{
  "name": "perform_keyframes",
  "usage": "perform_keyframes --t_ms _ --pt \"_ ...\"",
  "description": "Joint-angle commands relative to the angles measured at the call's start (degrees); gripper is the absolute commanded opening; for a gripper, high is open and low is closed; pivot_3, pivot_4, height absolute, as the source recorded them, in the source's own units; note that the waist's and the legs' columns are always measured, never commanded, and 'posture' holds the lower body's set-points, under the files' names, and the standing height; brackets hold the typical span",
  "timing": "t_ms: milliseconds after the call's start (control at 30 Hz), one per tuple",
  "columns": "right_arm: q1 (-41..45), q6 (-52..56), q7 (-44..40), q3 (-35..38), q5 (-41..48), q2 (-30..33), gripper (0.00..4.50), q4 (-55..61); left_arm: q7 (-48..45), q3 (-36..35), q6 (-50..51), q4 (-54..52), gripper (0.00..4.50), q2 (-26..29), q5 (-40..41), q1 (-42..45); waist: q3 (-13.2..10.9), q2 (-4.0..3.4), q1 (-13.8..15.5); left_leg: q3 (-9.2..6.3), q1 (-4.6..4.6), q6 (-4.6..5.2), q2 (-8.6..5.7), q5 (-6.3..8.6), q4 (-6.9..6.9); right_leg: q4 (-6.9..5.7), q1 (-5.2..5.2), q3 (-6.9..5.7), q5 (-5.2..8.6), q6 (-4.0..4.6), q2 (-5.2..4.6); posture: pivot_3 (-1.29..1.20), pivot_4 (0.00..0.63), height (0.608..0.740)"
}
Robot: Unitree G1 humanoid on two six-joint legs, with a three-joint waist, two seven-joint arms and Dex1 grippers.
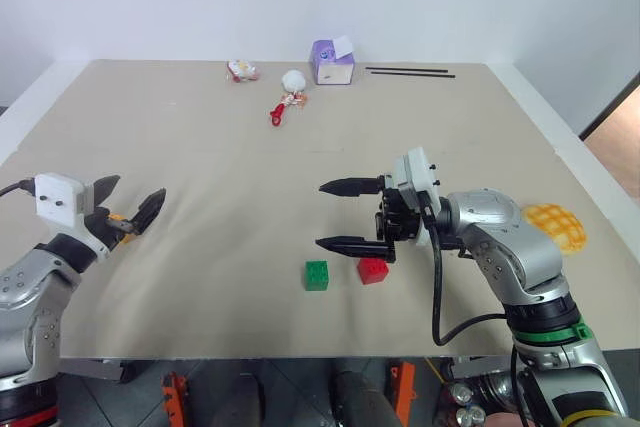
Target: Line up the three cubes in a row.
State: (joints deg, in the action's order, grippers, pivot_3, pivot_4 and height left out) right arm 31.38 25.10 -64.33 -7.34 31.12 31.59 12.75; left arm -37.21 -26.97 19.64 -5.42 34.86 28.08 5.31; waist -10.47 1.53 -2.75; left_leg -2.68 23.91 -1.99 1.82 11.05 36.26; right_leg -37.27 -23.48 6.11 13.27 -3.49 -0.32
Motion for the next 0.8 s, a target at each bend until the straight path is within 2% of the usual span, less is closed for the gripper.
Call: perform_keyframes --t_ms 33,533,800 --pt "0.5 -0.6 0.1 0.5 0.1 -0.1 4.50 1.4 -3.8 -1.1 -2.9 3.2 4.48 2.4 0.1 0.3 0.0 0.00 0.0 0.00 0.00 0.00 0.00 0.00 -0.04 0.00 -0.01 -0.01 0.01 0.02 0.00 0.00 0.150 0.740" --pt "-0.6 0.4 0.9 0.7 0.5 0.4 4.50 3.4 -4.8 -3.6 -7.4 14.0 4.48 5.1 -0.9 -1.2 0.0 0.01 0.0 0.00 -0.01 -0.01 0.06 0.00 -0.20 0.00 -0.08 -0.08 0.06 0.11 0.00 0.00 0.150 0.740" --pt "-0.4 0.6 1.2 0.8 0.5 0.3 4.50 3.3 -5.2 -0.7 -7.6 17.6 4.48 4.2 -1.5 1.0 0.0 0.02 0.0 -0.01 0.00 -0.01 0.06 0.00 -0.21 0.00 -0.08 -0.11 0.06 0.11 -0.02 0.00 0.150 0.740"
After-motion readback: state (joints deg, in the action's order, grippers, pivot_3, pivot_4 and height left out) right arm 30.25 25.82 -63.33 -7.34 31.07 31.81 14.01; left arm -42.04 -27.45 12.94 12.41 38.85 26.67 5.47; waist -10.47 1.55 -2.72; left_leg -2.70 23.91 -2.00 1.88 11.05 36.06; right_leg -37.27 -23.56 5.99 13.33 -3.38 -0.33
